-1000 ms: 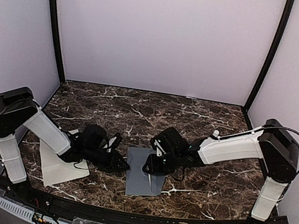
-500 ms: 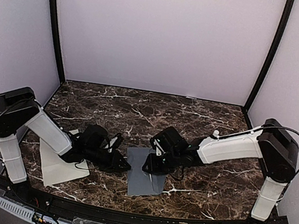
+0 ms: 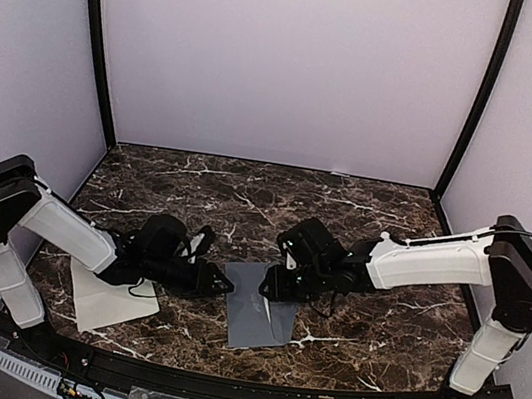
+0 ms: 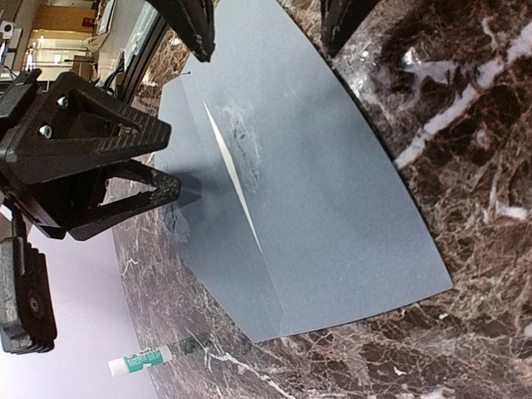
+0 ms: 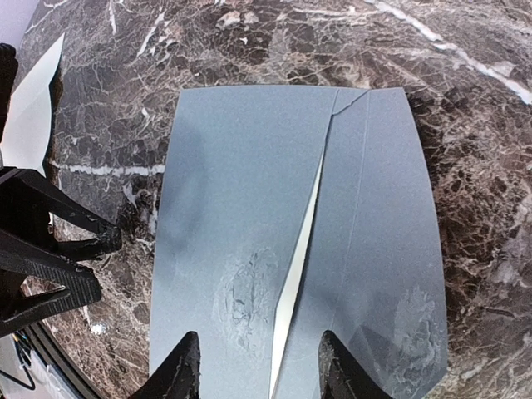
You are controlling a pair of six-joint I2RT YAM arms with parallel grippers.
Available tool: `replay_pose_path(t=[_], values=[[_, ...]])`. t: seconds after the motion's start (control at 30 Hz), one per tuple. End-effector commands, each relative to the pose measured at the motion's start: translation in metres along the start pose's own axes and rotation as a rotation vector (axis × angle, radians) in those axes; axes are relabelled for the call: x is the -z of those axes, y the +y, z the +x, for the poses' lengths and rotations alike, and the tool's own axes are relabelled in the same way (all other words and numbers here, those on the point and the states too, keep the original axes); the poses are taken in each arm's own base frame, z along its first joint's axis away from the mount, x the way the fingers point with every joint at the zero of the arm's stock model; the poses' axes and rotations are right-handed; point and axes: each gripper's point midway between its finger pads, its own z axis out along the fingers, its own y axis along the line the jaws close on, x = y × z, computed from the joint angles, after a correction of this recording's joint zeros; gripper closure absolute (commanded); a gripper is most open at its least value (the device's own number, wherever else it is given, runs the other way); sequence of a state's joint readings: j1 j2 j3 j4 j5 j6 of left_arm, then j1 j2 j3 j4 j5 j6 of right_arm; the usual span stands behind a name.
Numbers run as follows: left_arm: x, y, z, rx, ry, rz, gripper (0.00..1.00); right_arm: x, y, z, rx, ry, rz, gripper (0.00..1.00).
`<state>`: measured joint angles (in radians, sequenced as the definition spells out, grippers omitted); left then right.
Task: Place the letter into the envelope and seal it
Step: Place the letter in the envelope.
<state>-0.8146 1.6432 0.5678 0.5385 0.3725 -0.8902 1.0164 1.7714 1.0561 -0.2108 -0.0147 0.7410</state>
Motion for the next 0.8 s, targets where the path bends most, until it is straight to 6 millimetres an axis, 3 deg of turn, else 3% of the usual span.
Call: replay_pose_path(t=[0.0, 0.17, 0.3, 0.33, 0.37, 0.4, 0.43, 0.47, 0.5, 0.57, 0.77], values=[[0.013, 0.002, -0.001, -0.034, -0.025, -0.042, 0.57, 0.019, -0.001, -0.007, 0.006, -0.057, 0.016, 0.55], [0.039, -0.008, -0.013, -0.076, -0.115, -0.054, 0.57, 0.049, 0.018, -0.021, -0.001, -0.135, -0.081, 0.53], [0.059, -0.003, -0.021, -0.11, -0.151, -0.157, 0.53, 0.072, 0.024, -0.033, -0.001, -0.201, -0.124, 0.51], [0.066, 0.005, -0.023, -0.117, -0.151, -0.228, 0.51, 0.077, 0.023, -0.035, -0.001, -0.215, -0.122, 0.51], [0.074, 0.029, -0.017, -0.104, -0.125, -0.36, 0.5, 0.079, 0.021, -0.036, -0.001, -0.222, -0.112, 0.51], [0.081, 0.028, -0.027, -0.116, -0.141, -0.412, 0.49, 0.081, 0.018, -0.036, -0.001, -0.227, -0.104, 0.51], [0.096, 0.051, -0.023, -0.113, -0.124, -0.562, 0.49, 0.082, 0.016, -0.036, -0.001, -0.233, -0.096, 0.51], [0.103, 0.051, -0.031, -0.124, -0.14, -0.61, 0.48, 0.083, 0.013, -0.036, -0.004, -0.238, -0.091, 0.51], [0.119, 0.068, -0.029, -0.127, -0.129, -0.73, 0.44, 0.084, 0.011, -0.035, -0.005, -0.244, -0.09, 0.51], [0.139, 0.076, -0.039, -0.131, -0.153, -0.846, 0.38, 0.086, 0.007, -0.034, -0.01, -0.254, -0.093, 0.51], [0.171, 0.104, -0.053, -0.047, -0.179, -0.937, 0.32, 0.094, 0.0, -0.024, -0.019, -0.27, -0.132, 0.5]])
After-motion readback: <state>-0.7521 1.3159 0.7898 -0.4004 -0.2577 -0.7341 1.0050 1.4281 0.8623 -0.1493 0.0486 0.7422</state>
